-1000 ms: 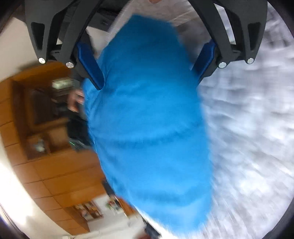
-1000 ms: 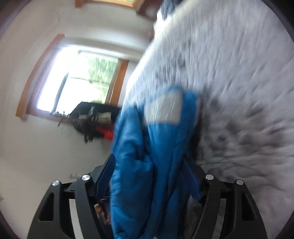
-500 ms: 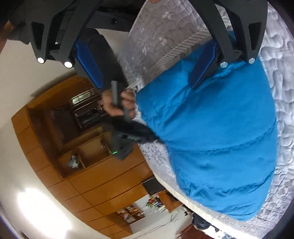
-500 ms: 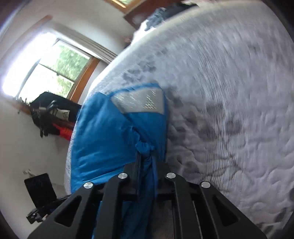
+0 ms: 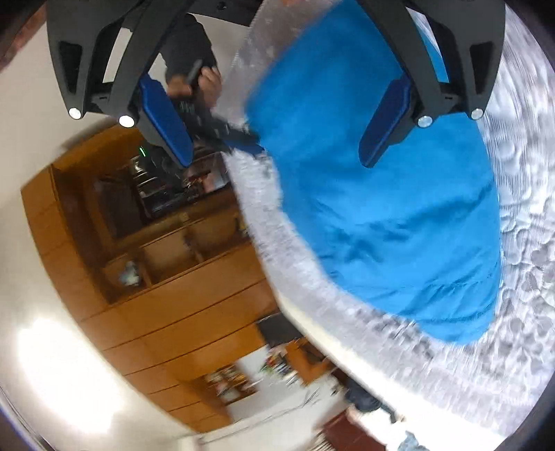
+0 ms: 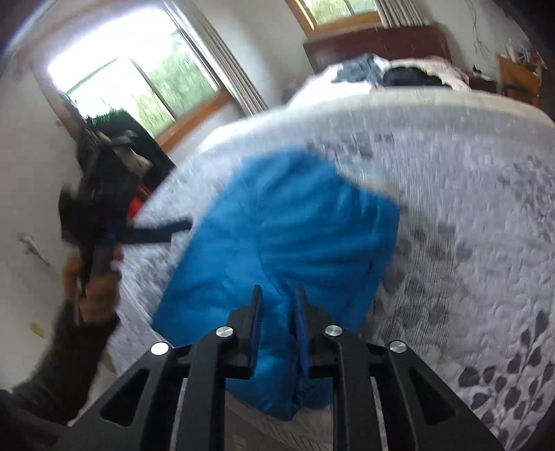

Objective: Fold large clothes

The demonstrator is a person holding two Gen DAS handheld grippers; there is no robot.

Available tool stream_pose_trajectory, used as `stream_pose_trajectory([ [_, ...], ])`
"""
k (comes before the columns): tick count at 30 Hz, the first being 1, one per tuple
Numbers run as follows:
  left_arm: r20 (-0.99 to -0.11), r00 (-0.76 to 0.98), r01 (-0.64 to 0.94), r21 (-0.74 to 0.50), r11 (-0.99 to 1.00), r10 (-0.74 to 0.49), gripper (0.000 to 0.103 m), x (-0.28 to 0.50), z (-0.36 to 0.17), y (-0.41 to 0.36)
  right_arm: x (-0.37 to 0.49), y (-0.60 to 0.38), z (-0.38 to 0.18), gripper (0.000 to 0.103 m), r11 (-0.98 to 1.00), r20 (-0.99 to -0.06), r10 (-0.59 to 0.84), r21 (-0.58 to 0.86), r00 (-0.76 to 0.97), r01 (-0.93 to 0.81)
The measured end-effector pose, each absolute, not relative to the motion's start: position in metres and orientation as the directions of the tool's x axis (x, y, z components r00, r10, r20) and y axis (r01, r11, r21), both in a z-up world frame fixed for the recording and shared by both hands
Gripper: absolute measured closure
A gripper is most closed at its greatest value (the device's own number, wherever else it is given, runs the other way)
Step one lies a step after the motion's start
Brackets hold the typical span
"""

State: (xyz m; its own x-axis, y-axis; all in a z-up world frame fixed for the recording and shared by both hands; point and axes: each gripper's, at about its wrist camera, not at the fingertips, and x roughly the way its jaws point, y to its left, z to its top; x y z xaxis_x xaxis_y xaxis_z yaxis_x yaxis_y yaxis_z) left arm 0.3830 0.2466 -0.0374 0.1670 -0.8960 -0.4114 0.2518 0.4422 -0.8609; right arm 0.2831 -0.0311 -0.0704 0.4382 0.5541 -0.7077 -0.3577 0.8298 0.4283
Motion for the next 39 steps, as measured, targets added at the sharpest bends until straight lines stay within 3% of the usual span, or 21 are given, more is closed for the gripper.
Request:
stream_pose_trajectory([
  [3, -0.395, 0.160, 0.219, -0.879, 0.423, -0.905, 0.007, 0.394, -0.049, 0.240, 0.292, -0.030, -0.097, 0.085, 0.843, -0.736, 0.534, 0.424, 0.416, -0.332],
  [10, -0.413, 0.238, 0.306, -0.827, 0.472, -0.879, 0.007, 0.324, -0.002, 0.263, 0.233, -0.035, -0.034, 0.084, 0.839, -0.668, 0.539, 0.371, 0.513, -0.397],
  [12, -0.408, 0.220, 0.313, -0.831, 0.460, -0.886, 0.006, 0.302, -0.007, 0.263, 0.227, -0.032, -0.043, 0.084, 0.844, -0.686, 0.529, 0.361, 0.501, -0.396],
  [16, -0.478, 0.240, 0.325, -0.781, 0.534, -0.845, 0.006, 0.289, -0.029, 0.248, 0.248, -0.022, -0.094, 0.090, 0.879, -0.760, 0.463, 0.328, 0.456, -0.346],
  [21, -0.516, 0.303, 0.349, -0.722, 0.597, -0.801, 0.005, 0.274, -0.010, 0.249, 0.235, -0.031, -0.084, 0.089, 0.872, -0.727, 0.486, 0.367, 0.485, -0.324],
  [23, -0.563, 0.363, 0.360, -0.651, 0.668, -0.743, 0.003, 0.250, 0.001, 0.254, 0.220, -0.038, -0.077, 0.081, 0.874, -0.714, 0.484, 0.370, 0.506, -0.314],
  [24, -0.584, 0.396, 0.360, -0.611, 0.705, -0.708, 0.003, 0.241, 0.005, 0.255, 0.213, -0.041, -0.075, 0.063, 0.876, -0.711, 0.481, 0.369, 0.512, -0.310],
  [25, -0.613, 0.445, 0.349, -0.553, 0.757, -0.653, 0.003, 0.224, 0.008, 0.257, 0.200, -0.044, -0.072, 0.037, 0.883, -0.708, 0.469, 0.363, 0.528, -0.297],
  [27, -0.651, 0.493, 0.334, -0.471, 0.816, -0.577, 0.003, 0.198, 0.010, 0.254, 0.185, -0.044, -0.069, 0.011, 0.899, -0.702, 0.439, 0.340, 0.561, -0.278],
  [28, -0.684, 0.523, 0.309, -0.404, 0.861, -0.509, 0.003, 0.182, 0.009, 0.250, 0.173, -0.042, -0.069, 0.005, 0.916, -0.704, 0.401, 0.301, 0.586, -0.266],
  [32, -0.732, 0.633, 0.140, -0.213, 0.967, -0.253, 0.003, 0.133, 0.002, 0.244, 0.140, -0.029, -0.076, 0.004, 0.975, -0.757, 0.210, 0.120, 0.619, -0.185],
  [34, -0.723, 0.665, 0.086, -0.172, 0.981, -0.185, 0.003, 0.113, 0.003, 0.244, 0.122, -0.017, -0.080, 0.004, 0.990, -0.753, 0.063, -0.037, 0.656, -0.138],
  [37, -0.695, 0.667, 0.134, -0.243, 0.961, -0.268, 0.003, 0.090, 0.008, 0.248, 0.103, -0.007, -0.079, 0.004, 0.990, -0.727, -0.062, -0.134, 0.684, -0.052],
  [39, -0.643, 0.677, 0.203, -0.303, 0.931, -0.357, 0.003, 0.077, 0.023, 0.250, 0.085, -0.002, -0.071, 0.004, 0.992, -0.709, -0.027, -0.106, 0.705, -0.069],
])
